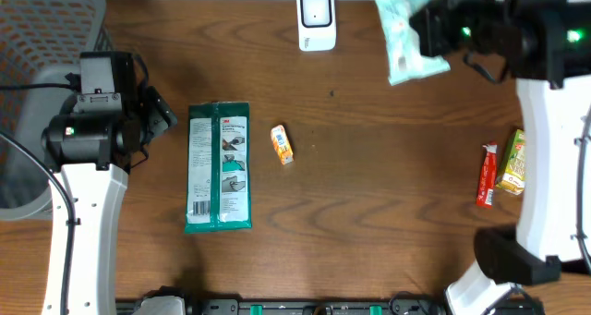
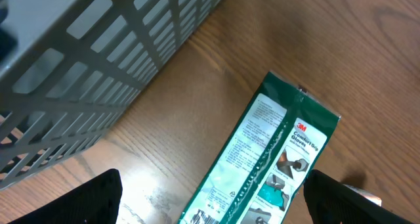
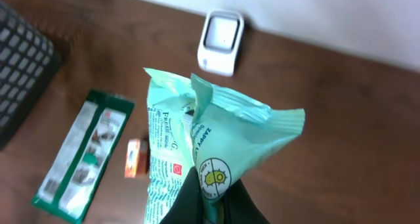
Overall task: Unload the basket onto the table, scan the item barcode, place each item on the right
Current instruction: 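Hold the wipes pack barcode up to the white scanner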
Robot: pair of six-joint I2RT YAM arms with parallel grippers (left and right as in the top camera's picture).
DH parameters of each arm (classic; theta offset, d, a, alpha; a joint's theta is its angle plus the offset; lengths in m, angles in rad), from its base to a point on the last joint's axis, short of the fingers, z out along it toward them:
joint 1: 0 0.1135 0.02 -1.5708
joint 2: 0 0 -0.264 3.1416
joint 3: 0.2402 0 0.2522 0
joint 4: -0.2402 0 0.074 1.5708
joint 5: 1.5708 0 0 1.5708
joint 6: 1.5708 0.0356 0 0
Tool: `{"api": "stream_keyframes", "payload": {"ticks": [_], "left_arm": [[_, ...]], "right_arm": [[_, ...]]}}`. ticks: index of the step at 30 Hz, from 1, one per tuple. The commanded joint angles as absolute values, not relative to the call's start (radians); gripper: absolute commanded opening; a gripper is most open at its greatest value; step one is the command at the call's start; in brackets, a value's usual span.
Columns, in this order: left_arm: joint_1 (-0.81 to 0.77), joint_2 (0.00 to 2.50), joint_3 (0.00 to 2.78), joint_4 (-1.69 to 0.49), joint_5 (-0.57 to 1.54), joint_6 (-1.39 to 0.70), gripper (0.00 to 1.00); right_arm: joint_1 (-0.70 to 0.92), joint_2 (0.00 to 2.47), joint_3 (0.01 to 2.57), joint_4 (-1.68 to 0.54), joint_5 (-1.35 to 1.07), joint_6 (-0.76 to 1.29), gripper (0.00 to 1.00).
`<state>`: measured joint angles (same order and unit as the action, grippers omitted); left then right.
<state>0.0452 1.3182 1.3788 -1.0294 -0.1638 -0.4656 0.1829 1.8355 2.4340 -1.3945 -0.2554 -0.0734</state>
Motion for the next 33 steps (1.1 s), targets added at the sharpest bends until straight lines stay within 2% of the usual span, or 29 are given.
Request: {"api": "stream_keyframes", "payload": {"ticks": [1,5,12,17,19,33], "left_arm": [[0.049,1.313,1.386,-1.032,-0.177,-0.453,0.89],[0.049,1.313,1.386,-1.032,-0.177,-0.453,0.89],[0.049,1.313,1.386,-1.032,-0.177,-0.453,0.89],[0.049,1.313,1.386,-1.032,-0.177,-0.453,0.89],[0.049,1.313,1.386,-1.032,-0.177,-0.453,0.89],[0.049,1.313,1.386,-1.032,-0.177,-0.453,0.89]], "right_arm": [[0.265,1.931,2.517,-1.363,-0.15,-0.173,0.01],[0.377,2.012,2.517,-1.29,0.033,-0.306,0.01],[0.527,2.182,2.517,-1.064,0.489,-0.409,0.01],[0.566,2.33,2.517,-0.819,0.716,-0.597,0.01],[0.571,2.426,2.517,-0.625,0.833,-0.741,0.01],[0.57,2.746,2.517,0.233,0.867,-1.057,0.01]]}}
